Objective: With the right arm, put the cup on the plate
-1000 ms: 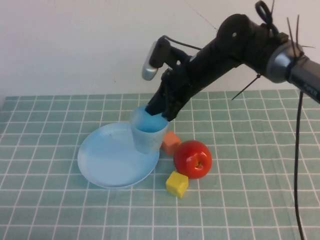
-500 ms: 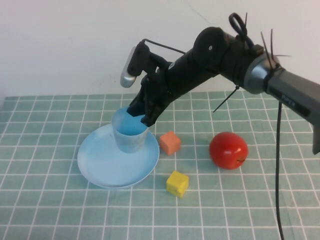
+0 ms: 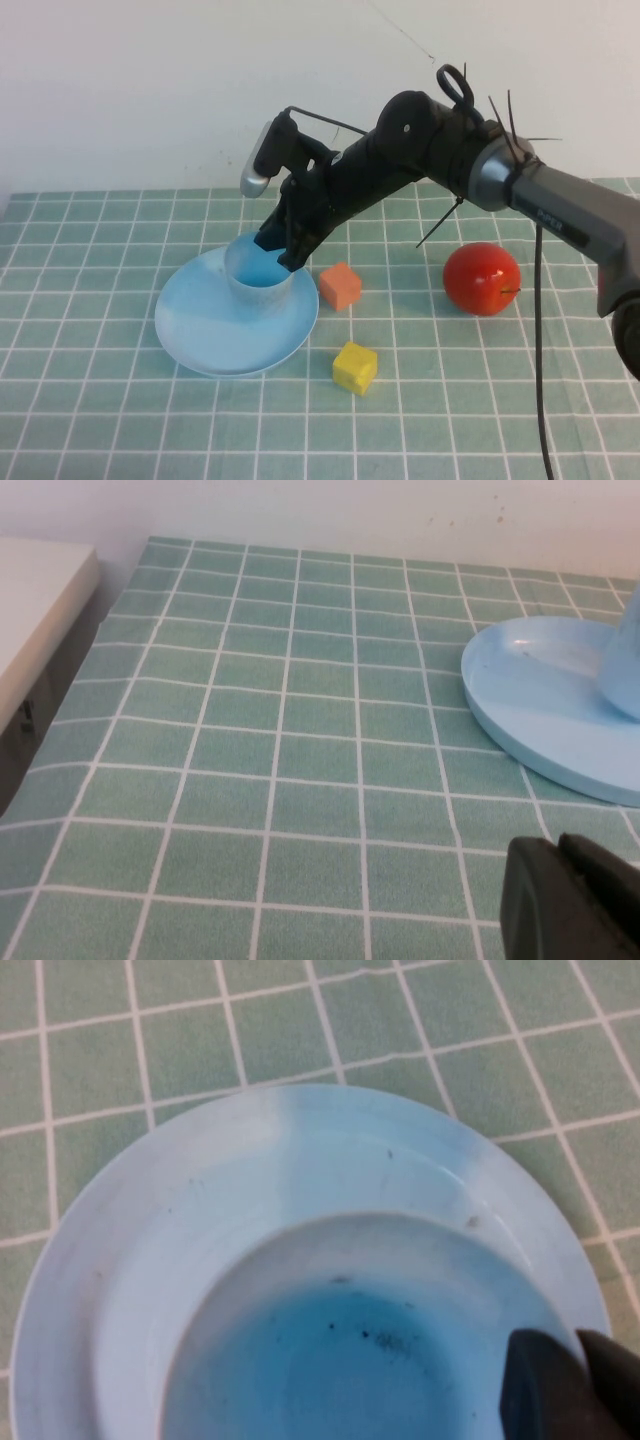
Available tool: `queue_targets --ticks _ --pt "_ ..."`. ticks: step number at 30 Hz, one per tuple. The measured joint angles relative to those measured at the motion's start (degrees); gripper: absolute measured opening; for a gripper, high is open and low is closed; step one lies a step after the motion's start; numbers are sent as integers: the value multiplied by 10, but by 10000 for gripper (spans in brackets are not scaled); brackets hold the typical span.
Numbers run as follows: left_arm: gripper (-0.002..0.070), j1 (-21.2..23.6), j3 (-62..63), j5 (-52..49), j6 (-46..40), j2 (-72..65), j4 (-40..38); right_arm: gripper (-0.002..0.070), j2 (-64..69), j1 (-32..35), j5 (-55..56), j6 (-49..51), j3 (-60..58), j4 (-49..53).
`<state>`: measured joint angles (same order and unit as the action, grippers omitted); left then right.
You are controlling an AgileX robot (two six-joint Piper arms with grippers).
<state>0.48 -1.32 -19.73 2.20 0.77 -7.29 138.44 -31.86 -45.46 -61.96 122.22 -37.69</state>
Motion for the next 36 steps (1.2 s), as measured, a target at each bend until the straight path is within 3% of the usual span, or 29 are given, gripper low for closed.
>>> queue_targets --ticks 8,16,22,28,31,36 --pt "-3 0 0 0 -1 0 0 55 13 0 2 -6 0 -4" --pt "-3 0 0 0 -1 0 0 350 18 0 7 -6 17 -34" --pt "-3 0 0 0 -1 0 0 391 19 0 -54 -2 86 -40" --pt "-3 0 0 0 -1 0 0 340 19 0 -166 57 175 42" --pt "-3 0 0 0 -1 0 0 251 19 0 -233 104 227 119" --pt "-3 0 0 0 0 0 0 50 6 0 -254 226 276 266"
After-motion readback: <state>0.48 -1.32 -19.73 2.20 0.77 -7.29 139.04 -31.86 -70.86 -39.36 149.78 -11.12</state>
